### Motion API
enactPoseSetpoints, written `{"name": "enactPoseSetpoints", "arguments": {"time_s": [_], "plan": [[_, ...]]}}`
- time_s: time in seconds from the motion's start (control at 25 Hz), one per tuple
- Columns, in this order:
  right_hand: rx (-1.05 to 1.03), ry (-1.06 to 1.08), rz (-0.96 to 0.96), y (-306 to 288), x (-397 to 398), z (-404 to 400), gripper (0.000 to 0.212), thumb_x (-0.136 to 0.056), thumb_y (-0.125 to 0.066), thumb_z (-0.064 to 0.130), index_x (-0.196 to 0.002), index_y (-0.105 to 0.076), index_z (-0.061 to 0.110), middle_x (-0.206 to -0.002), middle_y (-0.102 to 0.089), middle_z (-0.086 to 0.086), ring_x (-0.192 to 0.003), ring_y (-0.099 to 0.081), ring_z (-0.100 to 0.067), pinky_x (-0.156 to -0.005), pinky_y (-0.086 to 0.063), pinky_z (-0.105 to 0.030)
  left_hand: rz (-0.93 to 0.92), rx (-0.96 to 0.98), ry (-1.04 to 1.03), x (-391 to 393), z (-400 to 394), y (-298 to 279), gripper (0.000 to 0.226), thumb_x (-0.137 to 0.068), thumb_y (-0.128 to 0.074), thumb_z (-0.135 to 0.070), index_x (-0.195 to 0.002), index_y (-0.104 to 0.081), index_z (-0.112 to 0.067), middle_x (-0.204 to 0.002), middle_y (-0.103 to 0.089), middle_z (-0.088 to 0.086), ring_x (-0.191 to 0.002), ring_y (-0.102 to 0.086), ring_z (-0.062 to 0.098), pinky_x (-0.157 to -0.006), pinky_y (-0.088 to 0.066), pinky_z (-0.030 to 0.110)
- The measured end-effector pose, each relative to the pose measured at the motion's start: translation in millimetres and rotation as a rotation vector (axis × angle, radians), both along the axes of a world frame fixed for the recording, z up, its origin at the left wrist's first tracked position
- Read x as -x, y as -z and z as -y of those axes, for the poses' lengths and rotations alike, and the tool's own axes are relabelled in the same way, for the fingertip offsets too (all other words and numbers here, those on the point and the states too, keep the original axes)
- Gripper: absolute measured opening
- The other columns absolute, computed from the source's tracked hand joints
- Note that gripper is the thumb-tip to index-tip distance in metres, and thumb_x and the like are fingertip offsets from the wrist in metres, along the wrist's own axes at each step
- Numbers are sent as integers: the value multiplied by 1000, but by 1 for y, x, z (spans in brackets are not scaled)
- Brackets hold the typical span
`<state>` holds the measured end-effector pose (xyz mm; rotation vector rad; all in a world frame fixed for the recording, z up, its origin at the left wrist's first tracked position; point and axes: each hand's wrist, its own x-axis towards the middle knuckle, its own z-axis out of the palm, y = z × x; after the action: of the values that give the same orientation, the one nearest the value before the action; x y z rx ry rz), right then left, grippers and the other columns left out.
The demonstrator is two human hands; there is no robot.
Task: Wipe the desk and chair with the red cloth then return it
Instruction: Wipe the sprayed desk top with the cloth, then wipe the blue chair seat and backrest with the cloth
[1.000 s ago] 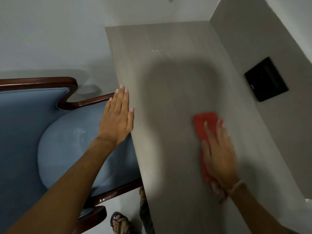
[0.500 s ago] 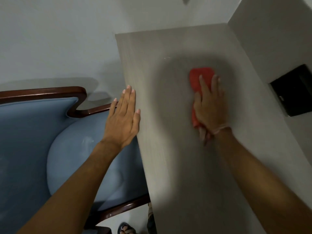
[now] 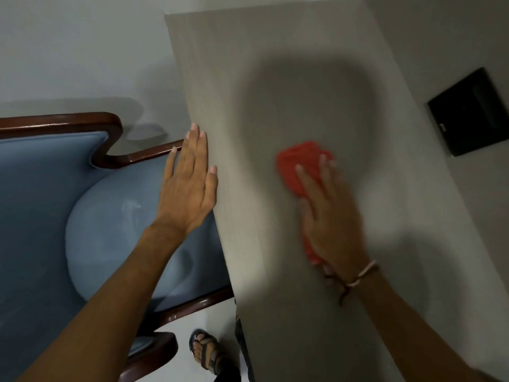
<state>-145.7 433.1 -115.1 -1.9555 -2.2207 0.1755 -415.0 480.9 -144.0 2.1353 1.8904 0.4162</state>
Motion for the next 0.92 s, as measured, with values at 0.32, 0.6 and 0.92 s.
{"name": "enactPoseSetpoints", "arguments": {"time_s": [0.32, 0.6, 0.92], "plan": [[43, -79, -37, -1, 79, 62, 62, -104, -37, 37, -163, -19, 32, -175, -6, -9, -163, -4, -28, -132, -19, -47, 34, 18, 98, 1, 66, 8, 62, -106, -18, -34, -162, -8, -10, -173, -4, 6, -160, -7, 17, -130, -15, 50], [49, 416, -66, -13, 38, 42, 58, -101, -45, 21, -159, -37, 19, -170, -19, -26, -159, -17, -42, -128, -25, -57, -21, -45, 159, 12, 84, 9, 63, -106, -22, -38, -160, -19, -6, -170, -18, 12, -157, -21, 22, -127, -24, 52], [-47, 212, -632, -18, 199, 127, 53, -94, -40, 11, -142, -62, 18, -160, -49, 0, -148, -47, -12, -123, -34, -16, -93, 145, -164, 197, 159, 82, 64, -105, -19, -37, -156, -30, -1, -166, -29, 16, -153, -33, 29, -120, -38, 53]]}}
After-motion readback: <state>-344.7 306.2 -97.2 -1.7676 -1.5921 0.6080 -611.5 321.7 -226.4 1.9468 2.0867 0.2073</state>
